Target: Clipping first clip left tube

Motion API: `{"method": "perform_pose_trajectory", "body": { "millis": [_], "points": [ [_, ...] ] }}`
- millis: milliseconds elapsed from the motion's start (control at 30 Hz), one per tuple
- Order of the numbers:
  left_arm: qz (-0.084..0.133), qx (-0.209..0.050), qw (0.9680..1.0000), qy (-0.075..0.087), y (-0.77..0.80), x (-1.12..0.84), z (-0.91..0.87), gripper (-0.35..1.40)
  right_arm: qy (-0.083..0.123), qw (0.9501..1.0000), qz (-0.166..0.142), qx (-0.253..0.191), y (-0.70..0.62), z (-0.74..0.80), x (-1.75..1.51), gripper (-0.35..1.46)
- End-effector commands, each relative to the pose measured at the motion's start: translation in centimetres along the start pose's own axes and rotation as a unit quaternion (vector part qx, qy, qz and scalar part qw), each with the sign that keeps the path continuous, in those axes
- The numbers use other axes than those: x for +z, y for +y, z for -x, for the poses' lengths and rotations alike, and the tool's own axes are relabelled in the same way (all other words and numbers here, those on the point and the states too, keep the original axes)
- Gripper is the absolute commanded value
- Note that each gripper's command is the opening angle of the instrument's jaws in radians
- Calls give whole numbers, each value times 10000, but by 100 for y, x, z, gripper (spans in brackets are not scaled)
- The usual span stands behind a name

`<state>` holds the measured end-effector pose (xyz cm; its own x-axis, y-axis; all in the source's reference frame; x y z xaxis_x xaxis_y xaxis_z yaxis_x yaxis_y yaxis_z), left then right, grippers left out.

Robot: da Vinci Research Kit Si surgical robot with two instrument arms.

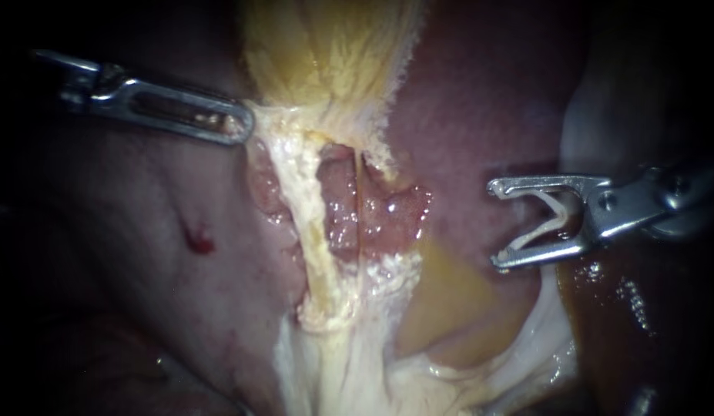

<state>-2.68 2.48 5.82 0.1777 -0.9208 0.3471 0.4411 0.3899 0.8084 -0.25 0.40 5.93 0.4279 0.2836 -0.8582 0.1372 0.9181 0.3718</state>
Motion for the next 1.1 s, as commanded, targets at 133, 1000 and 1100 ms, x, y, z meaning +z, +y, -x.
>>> {"method": "perform_pose_trajectory", "body": {
  "millis": [133,1000,1100],
  "points": [
    [9,-8,10000,-19,-2,2,-1,-35,4,10000,1,32,-1,-1,0,50],
    [23,11,10000,-29,-13,7,-4,-35,22,9994,-86,329,-7,-12,79,51],
    [24,11,10000,-29,-13,7,-4,-35,34,9991,-99,409,-6,-11,93,51]
  ]
}}
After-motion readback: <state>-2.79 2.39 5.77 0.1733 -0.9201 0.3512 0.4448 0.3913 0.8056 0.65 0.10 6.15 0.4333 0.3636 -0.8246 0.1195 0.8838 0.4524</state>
